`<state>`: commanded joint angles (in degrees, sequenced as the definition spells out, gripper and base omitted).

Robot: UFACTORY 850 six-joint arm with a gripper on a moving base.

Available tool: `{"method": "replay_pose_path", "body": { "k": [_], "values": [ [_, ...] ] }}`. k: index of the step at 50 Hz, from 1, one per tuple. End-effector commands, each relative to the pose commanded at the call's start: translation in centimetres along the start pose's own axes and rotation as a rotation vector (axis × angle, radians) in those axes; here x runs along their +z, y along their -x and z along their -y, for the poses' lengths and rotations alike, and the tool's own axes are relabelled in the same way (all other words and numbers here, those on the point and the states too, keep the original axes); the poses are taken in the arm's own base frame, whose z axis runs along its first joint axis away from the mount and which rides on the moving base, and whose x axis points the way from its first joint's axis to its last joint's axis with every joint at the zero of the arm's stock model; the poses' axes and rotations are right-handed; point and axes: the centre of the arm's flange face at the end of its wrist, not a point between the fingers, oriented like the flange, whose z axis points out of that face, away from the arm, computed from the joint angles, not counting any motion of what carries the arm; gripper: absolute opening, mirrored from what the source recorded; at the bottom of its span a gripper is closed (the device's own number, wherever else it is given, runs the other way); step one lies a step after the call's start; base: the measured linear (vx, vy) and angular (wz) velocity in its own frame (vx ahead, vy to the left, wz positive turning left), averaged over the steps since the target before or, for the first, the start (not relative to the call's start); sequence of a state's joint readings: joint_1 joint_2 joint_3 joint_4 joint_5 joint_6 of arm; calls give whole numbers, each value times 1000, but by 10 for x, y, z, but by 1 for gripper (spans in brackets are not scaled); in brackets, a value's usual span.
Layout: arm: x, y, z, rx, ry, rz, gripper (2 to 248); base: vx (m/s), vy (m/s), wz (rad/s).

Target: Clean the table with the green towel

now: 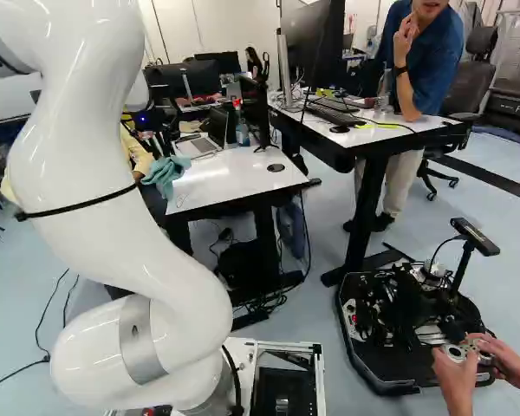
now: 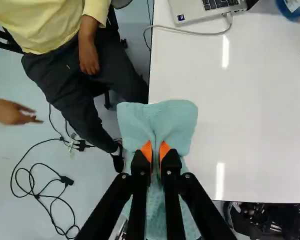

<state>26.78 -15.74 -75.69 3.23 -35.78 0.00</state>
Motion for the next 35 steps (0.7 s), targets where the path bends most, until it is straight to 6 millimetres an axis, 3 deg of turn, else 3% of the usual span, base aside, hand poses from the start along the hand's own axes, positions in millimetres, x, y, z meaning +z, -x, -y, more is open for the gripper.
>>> {"method": "replay_pose_path", "body": {
  "k": [35],
  "values": [
    [48,4,1,14,-7,24,39,0,0,0]
  ]
}}
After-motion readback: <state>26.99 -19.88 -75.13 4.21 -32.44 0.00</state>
